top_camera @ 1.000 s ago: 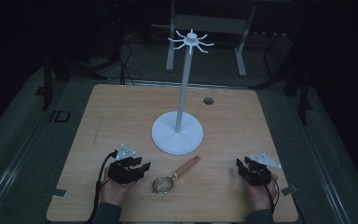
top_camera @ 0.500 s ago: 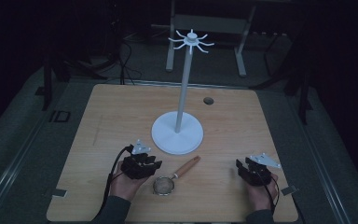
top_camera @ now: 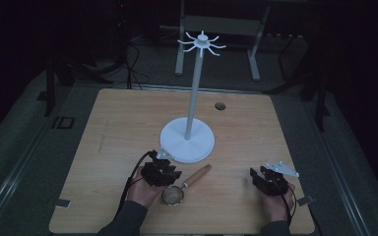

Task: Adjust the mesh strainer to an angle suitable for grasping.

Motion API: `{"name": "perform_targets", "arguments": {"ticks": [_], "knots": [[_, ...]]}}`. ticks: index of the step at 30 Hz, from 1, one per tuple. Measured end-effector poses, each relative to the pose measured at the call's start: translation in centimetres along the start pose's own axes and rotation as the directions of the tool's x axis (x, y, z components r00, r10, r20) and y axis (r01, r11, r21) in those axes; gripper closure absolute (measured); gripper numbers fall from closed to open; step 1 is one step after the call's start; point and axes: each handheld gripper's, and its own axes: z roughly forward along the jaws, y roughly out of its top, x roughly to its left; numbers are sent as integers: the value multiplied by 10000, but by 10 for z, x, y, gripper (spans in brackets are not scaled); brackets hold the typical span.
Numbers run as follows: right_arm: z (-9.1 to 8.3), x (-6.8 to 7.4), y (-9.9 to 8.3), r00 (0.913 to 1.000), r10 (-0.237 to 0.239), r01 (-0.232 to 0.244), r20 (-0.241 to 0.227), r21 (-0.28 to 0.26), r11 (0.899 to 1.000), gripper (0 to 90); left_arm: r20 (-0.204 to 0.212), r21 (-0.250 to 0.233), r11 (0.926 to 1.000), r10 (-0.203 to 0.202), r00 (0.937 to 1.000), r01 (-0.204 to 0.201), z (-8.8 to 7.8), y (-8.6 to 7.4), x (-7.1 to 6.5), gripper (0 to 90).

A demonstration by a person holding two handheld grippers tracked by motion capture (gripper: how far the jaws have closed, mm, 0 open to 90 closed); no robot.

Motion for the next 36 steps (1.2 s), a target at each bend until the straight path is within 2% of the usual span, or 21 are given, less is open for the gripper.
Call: {"name": "perform_targets", "arguments": {"ticks": [9,16,21,22,27,36], "knots": [[0,-1,0,10000,40,-40,18,22,10000,536,195,560,9979,312,9993,-322,11,12,-6,682],[1,-1,-1,10000,44,-45,41,38,10000,530,389,1049,9922,638,9972,-676,21,19,-15,696],[0,-2,-1,10000,78,-78,42,30,10000,527,432,1426,9865,753,9962,-807,28,21,-18,671],[1,-2,-1,10000,86,-86,38,34,10000,527,474,1613,9833,780,9958,-847,31,22,-19,671],[1,-3,-1,9999,96,-97,49,70,9999,518,629,1911,9785,669,9958,-778,41,25,-18,658],[1,-3,-1,9999,99,-100,99,73,9999,516,561,2617,9625,583,9967,-711,58,27,-17,654]]}}
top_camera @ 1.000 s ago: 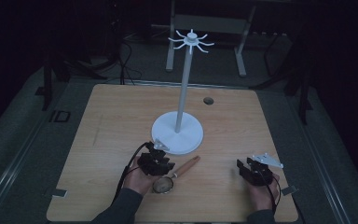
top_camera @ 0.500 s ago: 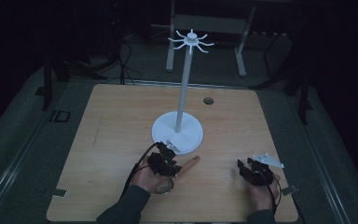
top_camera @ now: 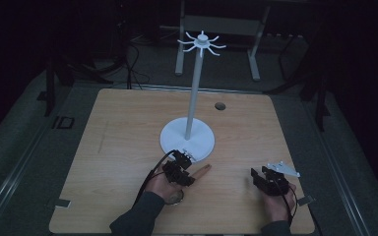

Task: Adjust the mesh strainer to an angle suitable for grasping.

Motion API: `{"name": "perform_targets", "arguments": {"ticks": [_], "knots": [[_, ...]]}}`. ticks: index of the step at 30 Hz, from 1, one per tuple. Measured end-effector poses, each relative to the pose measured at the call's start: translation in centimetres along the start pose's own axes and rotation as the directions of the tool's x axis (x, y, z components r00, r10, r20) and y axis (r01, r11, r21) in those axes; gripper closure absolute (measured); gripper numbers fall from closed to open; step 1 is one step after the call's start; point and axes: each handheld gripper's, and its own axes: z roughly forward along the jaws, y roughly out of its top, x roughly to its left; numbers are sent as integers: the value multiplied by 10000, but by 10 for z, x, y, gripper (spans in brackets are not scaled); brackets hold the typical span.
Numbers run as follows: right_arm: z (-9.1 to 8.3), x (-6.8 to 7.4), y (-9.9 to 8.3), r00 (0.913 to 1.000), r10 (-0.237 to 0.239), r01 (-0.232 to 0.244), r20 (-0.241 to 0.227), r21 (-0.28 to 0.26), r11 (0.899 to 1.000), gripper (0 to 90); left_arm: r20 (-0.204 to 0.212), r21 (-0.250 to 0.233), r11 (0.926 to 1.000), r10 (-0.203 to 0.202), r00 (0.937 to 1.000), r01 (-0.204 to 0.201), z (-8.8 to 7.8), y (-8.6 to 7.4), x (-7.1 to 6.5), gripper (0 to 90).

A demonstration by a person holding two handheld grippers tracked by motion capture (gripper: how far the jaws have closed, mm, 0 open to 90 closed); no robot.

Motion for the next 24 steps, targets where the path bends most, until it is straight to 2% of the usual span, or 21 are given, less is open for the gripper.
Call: {"name": "perform_targets", "arguments": {"ticks": [3,10,14,15,17,21,24], "knots": [[0,0,0,10000,-25,25,-1,-6,10000,514,83,143,9999,32,10000,-33,3,1,1,660],[0,0,0,10000,9,-9,21,-25,10000,511,253,674,9969,384,9989,-401,5,2,1,681],[0,1,0,10000,-1,1,31,-27,10000,511,349,1132,9899,821,9960,-855,2,2,1,683],[0,1,0,10000,-1,1,31,-27,10000,511,349,1132,9899,821,9960,-855,2,2,1,683],[0,1,0,10000,-39,39,30,2,10000,511,521,1439,9836,1019,9934,-1084,1,1,2,683],[1,1,0,10000,-56,56,26,31,10000,511,781,1721,9794,933,9926,-1056,2,2,3,677],[1,2,0,10000,-87,87,28,29,10000,511,744,1955,9752,904,9931,-1034,5,3,2,665]]}}
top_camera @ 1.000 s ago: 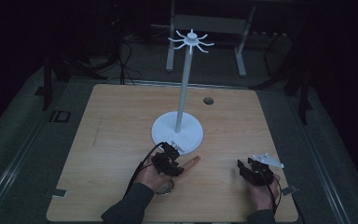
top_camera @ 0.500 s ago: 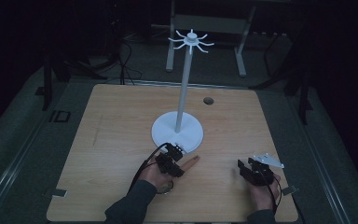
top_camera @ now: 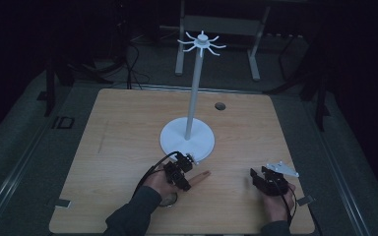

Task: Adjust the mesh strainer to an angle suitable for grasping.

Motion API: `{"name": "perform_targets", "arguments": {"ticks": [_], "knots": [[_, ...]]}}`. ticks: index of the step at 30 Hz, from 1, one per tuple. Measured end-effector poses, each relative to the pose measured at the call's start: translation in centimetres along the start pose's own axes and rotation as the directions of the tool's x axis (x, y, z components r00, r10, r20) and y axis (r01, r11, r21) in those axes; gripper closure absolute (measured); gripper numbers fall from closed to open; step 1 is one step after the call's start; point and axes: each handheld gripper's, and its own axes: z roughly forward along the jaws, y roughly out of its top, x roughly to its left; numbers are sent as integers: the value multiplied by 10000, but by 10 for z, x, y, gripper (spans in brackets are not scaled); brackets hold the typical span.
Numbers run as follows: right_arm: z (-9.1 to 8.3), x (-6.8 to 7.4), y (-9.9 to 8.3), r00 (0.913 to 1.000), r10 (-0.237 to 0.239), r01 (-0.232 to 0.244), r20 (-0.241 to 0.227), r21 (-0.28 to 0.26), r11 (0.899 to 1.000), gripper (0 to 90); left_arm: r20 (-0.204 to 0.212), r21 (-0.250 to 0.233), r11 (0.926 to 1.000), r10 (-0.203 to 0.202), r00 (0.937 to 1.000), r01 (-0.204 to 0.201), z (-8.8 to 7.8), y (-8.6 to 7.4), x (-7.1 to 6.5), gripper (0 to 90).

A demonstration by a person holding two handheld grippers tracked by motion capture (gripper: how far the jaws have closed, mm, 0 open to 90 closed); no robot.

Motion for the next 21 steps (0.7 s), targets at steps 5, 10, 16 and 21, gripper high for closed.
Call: {"name": "perform_targets", "arguments": {"ticks": [5,10,16,21], "knots": [[0,0,0,10000,-54,54,69,-17,10000,511,5,383,9993,-37,10000,37,3,2,0,659],[0,0,0,10000,-31,31,54,-7,10000,511,93,653,9978,-83,9999,76,4,2,1,654],[0,-1,0,10000,-2,2,77,-28,10000,512,133,792,9968,-109,9999,98,4,1,2,673],[0,-1,0,9999,44,-44,95,-43,10000,513,28,765,9970,-91,10000,89,3,0,3,689]]}}
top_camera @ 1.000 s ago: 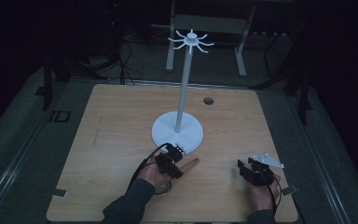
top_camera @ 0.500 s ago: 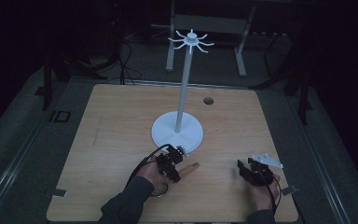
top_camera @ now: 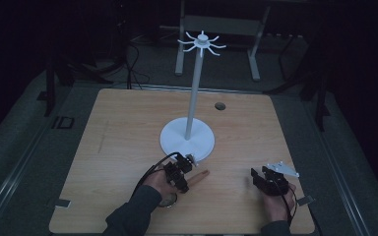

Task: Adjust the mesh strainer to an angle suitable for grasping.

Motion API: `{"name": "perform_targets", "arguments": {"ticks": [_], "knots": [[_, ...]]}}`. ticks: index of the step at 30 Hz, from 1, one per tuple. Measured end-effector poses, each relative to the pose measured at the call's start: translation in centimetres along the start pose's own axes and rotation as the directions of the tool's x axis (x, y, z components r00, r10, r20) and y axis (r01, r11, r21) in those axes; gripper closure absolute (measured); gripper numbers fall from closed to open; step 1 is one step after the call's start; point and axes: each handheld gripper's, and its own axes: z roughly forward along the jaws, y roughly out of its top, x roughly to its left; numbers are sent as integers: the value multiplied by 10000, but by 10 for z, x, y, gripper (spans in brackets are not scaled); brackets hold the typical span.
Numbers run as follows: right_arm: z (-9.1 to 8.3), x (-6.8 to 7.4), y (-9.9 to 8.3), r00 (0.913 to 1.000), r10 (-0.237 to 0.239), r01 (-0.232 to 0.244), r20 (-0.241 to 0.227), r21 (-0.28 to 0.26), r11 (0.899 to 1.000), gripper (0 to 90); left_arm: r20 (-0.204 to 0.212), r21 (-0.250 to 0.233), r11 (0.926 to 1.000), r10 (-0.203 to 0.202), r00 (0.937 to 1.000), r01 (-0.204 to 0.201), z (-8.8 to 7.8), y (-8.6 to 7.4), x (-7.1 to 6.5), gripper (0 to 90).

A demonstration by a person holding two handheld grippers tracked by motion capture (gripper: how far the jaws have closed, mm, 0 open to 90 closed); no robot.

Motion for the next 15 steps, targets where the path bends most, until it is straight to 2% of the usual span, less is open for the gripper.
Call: {"name": "perform_targets", "arguments": {"ticks": [3,7,15], "knots": [[0,-1,0,10000,16,-16,6,-28,10000,513,-60,-99,9999,-30,10000,30,-1,0,0,690],[0,-1,0,10000,6,-6,22,-43,10000,513,-68,-473,9988,-130,9999,126,-6,-1,0,690],[0,-1,0,10000,-15,15,24,-4,10000,512,-109,-1168,9924,-414,9991,398,-20,-4,5,691]]}}
